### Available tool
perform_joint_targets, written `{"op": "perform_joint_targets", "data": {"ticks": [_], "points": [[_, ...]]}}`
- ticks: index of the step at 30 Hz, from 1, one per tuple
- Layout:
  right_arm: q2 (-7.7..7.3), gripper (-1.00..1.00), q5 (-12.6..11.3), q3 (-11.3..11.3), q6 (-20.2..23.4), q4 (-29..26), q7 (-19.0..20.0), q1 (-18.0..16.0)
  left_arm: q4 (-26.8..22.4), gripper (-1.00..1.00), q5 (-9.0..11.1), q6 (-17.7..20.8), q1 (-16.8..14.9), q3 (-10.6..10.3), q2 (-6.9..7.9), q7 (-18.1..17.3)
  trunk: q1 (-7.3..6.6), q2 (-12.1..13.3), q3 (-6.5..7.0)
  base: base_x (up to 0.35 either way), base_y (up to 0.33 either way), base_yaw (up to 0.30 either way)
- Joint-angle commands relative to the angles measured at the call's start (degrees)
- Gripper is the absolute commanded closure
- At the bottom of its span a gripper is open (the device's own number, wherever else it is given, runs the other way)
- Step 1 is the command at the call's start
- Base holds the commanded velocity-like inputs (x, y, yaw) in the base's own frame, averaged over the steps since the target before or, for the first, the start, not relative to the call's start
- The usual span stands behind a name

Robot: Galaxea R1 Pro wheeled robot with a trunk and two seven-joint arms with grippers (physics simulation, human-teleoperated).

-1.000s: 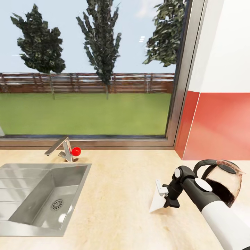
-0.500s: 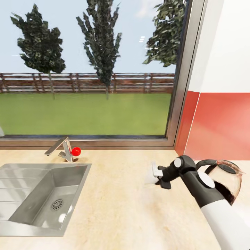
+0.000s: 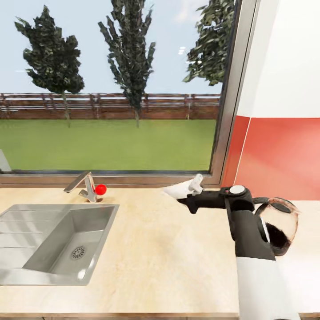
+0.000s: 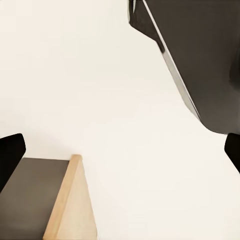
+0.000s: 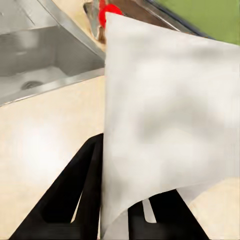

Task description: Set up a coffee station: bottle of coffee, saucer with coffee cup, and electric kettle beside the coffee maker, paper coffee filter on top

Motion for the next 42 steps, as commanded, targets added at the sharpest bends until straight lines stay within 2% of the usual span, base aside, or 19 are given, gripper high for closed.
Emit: {"op": "perform_joint_targets", "data": {"ticks": [1,2,3,7,11,17,20,26,29,30,33,34,37,42], "points": [[0.13,1.00,-0.76,-0.15,0.78,0.09,0.47,-0.02,-0.03,-1.00,0.03,0.13,-0.03,0.02,0.01,0.11,-0.01,-0.04,-0.01,-0.336,0.000,0.000],[0.34,1.00,-9.97,-0.60,0.77,4.20,0.39,1.24,-0.03,-1.00,0.03,0.18,-0.10,0.08,0.02,-0.03,-0.01,-0.04,-0.01,-0.337,0.055,0.000],[0.38,1.00,-10.64,-1.48,0.70,4.87,0.36,2.06,-0.03,-1.00,0.03,0.18,-0.15,0.07,0.02,-0.07,-0.01,-0.04,-0.01,-0.337,0.070,0.000],[0.48,1.00,-11.10,-3.96,0.65,5.31,0.34,3.04,-0.03,-1.00,0.03,0.18,-0.18,0.08,0.02,-0.06,-0.01,-0.04,-0.01,-0.337,0.092,0.000],[0.59,1.00,-11.13,-4.52,0.64,5.60,-0.57,3.21,-0.02,-1.00,0.03,0.15,-0.19,0.09,0.04,-0.05,-0.01,-0.04,-0.01,-0.329,0.109,0.000],[1.94,1.00,-11.33,-4.66,0.49,7.51,-10.20,4.11,0.05,-1.00,0.11,0.09,-0.19,0.11,0.34,0.00,-0.01,-0.04,-0.01,-0.317,0.133,0.000],[2.47,1.00,-11.39,-4.67,0.01,7.70,-11.95,4.74,0.03,-1.00,0.14,0.04,-0.19,0.11,0.36,0.03,-0.01,-0.04,-0.01,-0.313,0.171,0.000],[2.79,1.00,-11.33,-4.67,-5.80,8.85,-14.49,5.66,-0.11,-1.00,0.26,0.01,-0.19,0.19,0.30,0.04,-0.01,-0.04,-0.01,-0.297,0.200,0.000],[2.79,1.00,-11.40,-4.66,-7.40,9.44,-20.03,5.80,-0.19,-1.00,0.40,0.01,-0.19,0.19,0.27,0.04,-0.01,-0.04,-0.01,-0.288,0.208,0.000],[2.79,1.00,-11.39,-4.62,-7.63,9.95,-24.89,5.87,-0.27,-1.00,0.46,-0.04,-0.19,0.21,0.28,0.09,-0.01,-0.04,-0.01,-0.279,0.209,0.000],[2.79,1.00,-11.46,-4.59,-7.76,11.13,-33.14,5.89,-0.34,-1.00,0.51,-0.07,-0.19,0.25,0.29,0.08,-0.01,-0.04,-0.01,-0.275,0.212,0.000],[2.79,1.00,-11.47,-4.59,-7.85,11.76,-37.19,5.89,-0.37,-1.00,0.55,-0.08,-0.19,0.37,0.29,0.12,-0.01,-0.04,-0.01,-0.220,0.237,0.000],[2.79,1.00,-11.56,-4.58,-7.96,12.02,-38.52,6.17,-0.39,-1.00,0.48,-0.37,-0.19,2.79,0.29,0.13,-0.01,-0.04,-0.01,-0.165,0.260,0.000],[2.79,1.00,-11.52,-4.58,-7.97,12.01,-38.60,6.50,-0.47,-1.00,0.42,-0.49,-0.19,3.75,0.29,0.13,-0.01,-0.04,-0.01,-0.062,0.279,0.000]]}}
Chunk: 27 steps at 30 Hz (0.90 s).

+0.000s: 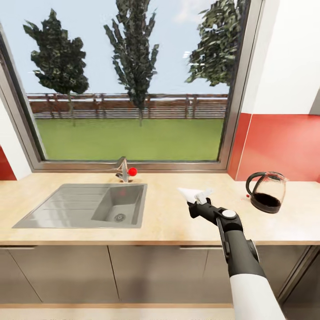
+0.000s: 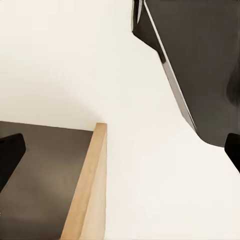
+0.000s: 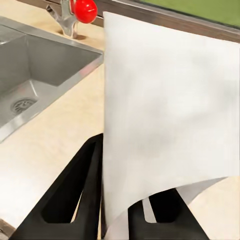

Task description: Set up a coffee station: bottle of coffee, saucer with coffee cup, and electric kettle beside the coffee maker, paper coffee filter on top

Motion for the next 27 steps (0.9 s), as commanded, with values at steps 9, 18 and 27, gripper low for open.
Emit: {"op": "perform_joint_targets", "data": {"ticks": [9,18,27], "points": [[0.08,1.00,0.24,-0.02,0.26,-0.32,0.58,0.52,-0.09,-1.00,0.12,-0.06,0.01,0.39,-0.01,-0.03,0.02,-0.04,-0.01,-0.002,0.301,0.000],[0.08,1.00,0.24,-0.01,0.33,-0.68,0.61,0.72,-0.25,-1.00,-0.39,-0.01,-0.06,-0.12,-0.18,-0.34,0.02,-0.04,-0.01,0.000,0.245,0.094],[0.08,1.00,0.24,-0.01,0.33,-0.73,0.60,0.86,-0.35,-1.00,0.11,-0.51,-0.44,0.18,-0.09,-0.24,0.02,-0.04,-0.01,-0.061,0.097,0.276]]}}
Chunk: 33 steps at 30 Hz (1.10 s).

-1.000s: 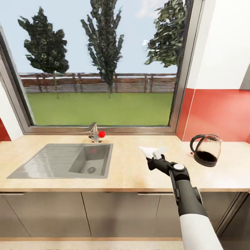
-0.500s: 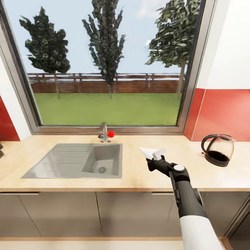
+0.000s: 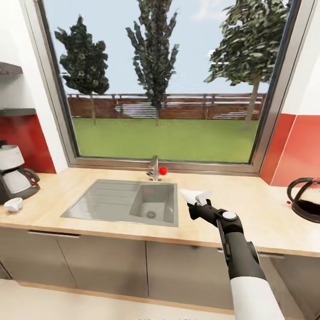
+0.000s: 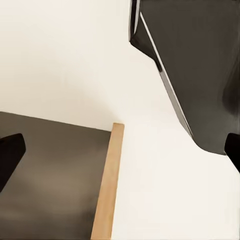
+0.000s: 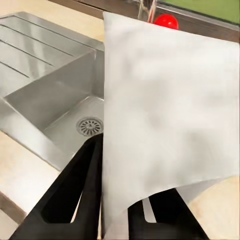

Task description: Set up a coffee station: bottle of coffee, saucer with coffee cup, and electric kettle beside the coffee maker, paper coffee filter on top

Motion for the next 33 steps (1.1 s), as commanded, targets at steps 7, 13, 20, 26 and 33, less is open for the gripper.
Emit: {"op": "perform_joint_targets", "data": {"ticks": [7,13,20,26,33], "points": [[0.07,1.00,0.28,-0.19,0.25,-0.05,0.53,-0.02,-0.05,-1.00,0.13,-0.30,-0.10,0.36,-0.03,0.08,0.01,-0.04,-0.01,-0.150,0.275,0.278],[0.07,1.00,0.28,-0.19,0.25,-0.04,0.53,-0.02,-0.05,-1.00,0.17,-0.93,-0.11,0.38,-0.08,0.08,0.01,-0.04,-0.01,-0.048,0.319,0.278],[0.07,1.00,0.28,-0.19,0.25,-0.04,0.53,-0.02,-0.01,-1.00,0.18,-0.97,-0.10,0.42,-0.06,0.08,0.01,-0.04,-0.01,-0.002,0.335,0.278],[0.07,1.00,0.28,-0.19,0.25,-0.04,0.53,-0.02,-0.04,-1.00,0.18,-0.98,-0.10,0.45,-0.09,0.07,0.01,-0.04,-0.01,0.006,0.338,0.278],[0.07,1.00,0.28,-0.12,0.25,-0.10,0.53,-0.02,-0.05,-1.00,0.18,-0.98,-0.10,0.45,-0.01,0.08,0.01,-0.04,-0.01,0.120,0.335,0.167]]}}
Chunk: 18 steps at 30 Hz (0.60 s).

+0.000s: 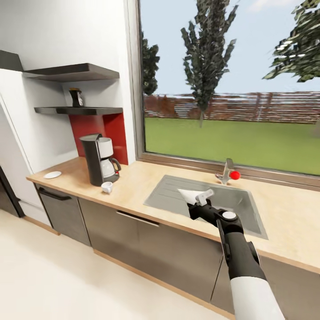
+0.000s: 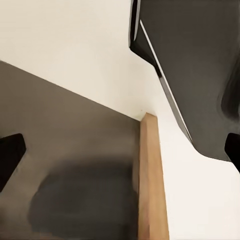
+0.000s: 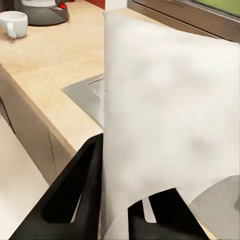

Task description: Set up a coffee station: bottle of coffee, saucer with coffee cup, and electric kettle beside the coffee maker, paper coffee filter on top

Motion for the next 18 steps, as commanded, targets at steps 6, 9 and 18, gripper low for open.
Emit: {"op": "perform_joint_targets", "data": {"ticks": [6,9,18], "points": [[0.08,1.00,0.29,-0.16,0.24,-0.16,0.52,-0.03,0.06,-1.00,0.09,-0.10,-0.01,0.33,0.01,0.03,0.04,-0.03,0.00,0.191,0.304,0.005],[0.08,1.00,0.29,-0.16,0.24,-0.19,0.52,-0.03,0.06,-1.00,0.09,-0.10,-0.01,0.34,0.01,0.02,0.04,-0.03,0.00,0.232,0.269,0.000],[0.08,1.00,0.29,-0.25,0.24,-1.79,0.61,0.06,0.06,-1.00,0.09,-0.10,-0.01,0.33,0.00,0.03,0.04,-0.03,0.00,0.240,0.250,0.000]]}}
